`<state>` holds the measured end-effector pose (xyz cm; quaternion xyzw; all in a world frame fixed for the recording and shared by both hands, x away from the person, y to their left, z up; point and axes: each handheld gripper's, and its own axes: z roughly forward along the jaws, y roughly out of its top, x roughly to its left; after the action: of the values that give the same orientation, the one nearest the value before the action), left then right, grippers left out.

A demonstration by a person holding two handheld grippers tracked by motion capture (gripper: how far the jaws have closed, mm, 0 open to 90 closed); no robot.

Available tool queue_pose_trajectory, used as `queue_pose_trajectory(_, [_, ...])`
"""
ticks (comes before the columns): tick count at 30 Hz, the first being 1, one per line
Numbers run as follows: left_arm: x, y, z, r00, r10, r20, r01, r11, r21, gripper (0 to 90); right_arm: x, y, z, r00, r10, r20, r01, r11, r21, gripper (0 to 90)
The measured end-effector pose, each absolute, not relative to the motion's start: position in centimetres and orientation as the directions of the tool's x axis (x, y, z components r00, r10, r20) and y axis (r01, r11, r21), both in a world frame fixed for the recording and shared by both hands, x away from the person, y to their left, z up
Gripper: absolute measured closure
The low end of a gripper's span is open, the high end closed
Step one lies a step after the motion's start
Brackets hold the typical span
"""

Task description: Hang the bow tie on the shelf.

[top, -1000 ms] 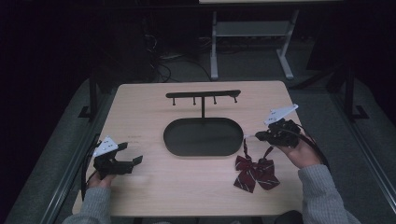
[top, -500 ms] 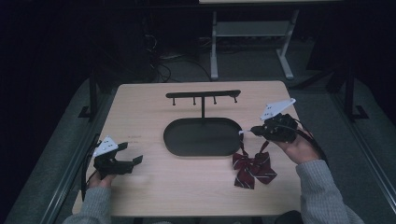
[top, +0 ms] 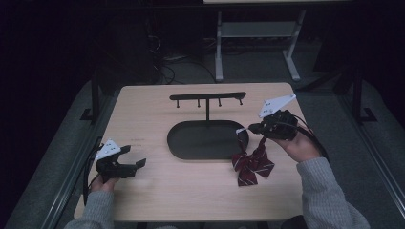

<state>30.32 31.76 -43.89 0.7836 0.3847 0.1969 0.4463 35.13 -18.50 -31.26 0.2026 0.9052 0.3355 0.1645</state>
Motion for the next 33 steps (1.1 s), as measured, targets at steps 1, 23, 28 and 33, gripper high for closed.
queue_pose_trajectory(1, [30.3, 31.8, -43.9, 0.625, 0.779, -0.035, 0.429, -0.306, 0.850, 13.0, 35.2, -18.3, -31.2, -0.865, 0.475, -0.161, 0.256, 0.694, 0.673, 88.4])
queue_pose_trajectory(23, [30.3, 31.8, -43.8, 0.631, 0.775, -0.029, 0.414, -0.305, 0.858, 13.0, 36.6, -14.7, -29.0, -0.891, 0.413, -0.186, 0.197, 0.722, 0.663, 88.5])
queue_pose_trajectory(28, [30.3, 31.8, -43.9, 0.627, 0.778, -0.033, 0.416, -0.300, 0.859, 13.0, 37.1, -14.2, -28.5, -0.894, 0.406, -0.189, 0.189, 0.724, 0.664, 88.5])
queue_pose_trajectory(33, [30.4, 31.8, -43.9, 0.626, 0.779, -0.035, 0.419, -0.298, 0.858, 13.0, 37.4, -13.8, -28.2, -0.895, 0.404, -0.188, 0.187, 0.724, 0.664, 88.5])
